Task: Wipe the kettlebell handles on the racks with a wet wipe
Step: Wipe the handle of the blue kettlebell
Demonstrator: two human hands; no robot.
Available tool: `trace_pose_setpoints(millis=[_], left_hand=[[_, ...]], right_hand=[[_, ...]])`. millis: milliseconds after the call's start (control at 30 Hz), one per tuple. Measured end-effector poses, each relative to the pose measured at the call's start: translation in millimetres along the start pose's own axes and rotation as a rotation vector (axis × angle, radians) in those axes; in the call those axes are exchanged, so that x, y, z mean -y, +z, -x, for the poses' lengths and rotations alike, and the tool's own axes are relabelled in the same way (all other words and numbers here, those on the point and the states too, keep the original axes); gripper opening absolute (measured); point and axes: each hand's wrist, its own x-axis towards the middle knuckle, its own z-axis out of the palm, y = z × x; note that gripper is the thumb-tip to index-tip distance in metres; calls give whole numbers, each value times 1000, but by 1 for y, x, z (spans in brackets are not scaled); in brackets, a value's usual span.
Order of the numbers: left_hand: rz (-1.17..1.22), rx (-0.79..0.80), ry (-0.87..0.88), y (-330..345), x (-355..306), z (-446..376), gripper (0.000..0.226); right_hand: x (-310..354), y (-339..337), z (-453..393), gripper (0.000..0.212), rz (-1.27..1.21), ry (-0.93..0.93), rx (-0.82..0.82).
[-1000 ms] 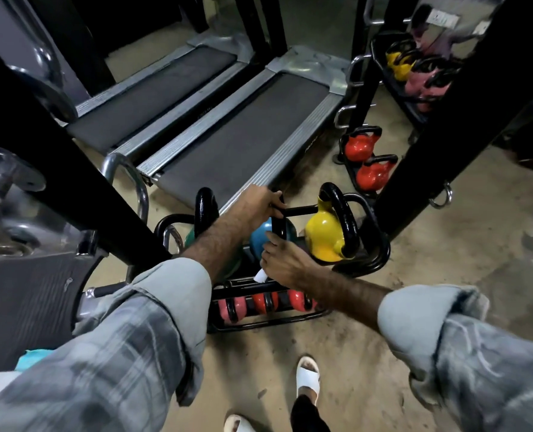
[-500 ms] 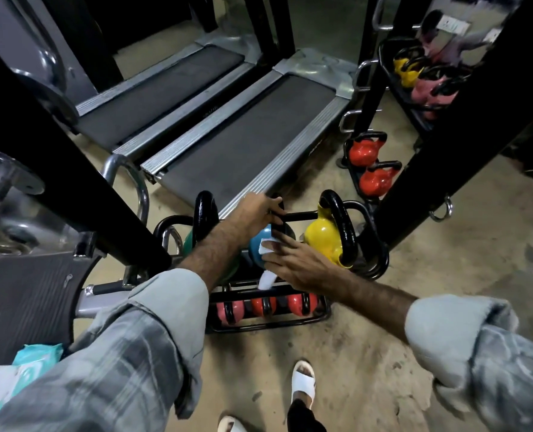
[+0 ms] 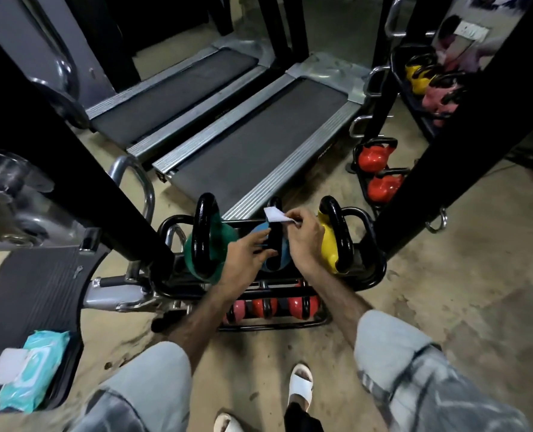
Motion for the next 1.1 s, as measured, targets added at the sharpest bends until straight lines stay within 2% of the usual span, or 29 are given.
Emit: trace_pose_setpoints(millis=[100,200,267,333,533,600,833,1000,1100], left_hand=[[-28,-57,-40,4,-4,6,53],[-65,-110,-35,5,-7,6,41],[-101,-112,-33,5,-6,6,29],[-108,-132,-67,5,-1,4,28],[-131,-125,-90,4,-3,2,33],[-128,-113,-98,4,-6,4,32],[-184,-74,-74,2,-4,8,20],[-183,-45,-88,3,-2,6,30],[-195,-46,-75,4,-4,7,29]], right_hand=[[-1,2,-5,10,56,-86,70],[-6,-6,13,19,68,-170,166],[-13,-10,27,24,92,-256,184],[-19,-8,29,23,89,-310,169],[-2,13,-26,15,135,-189,145],[0,9,-28,16,168,-186,210],[-12,-22,5,17,267,-404,507],[10,-14,-34,19,341,-400,481],[15,-18,-42,19,450,-461,453]])
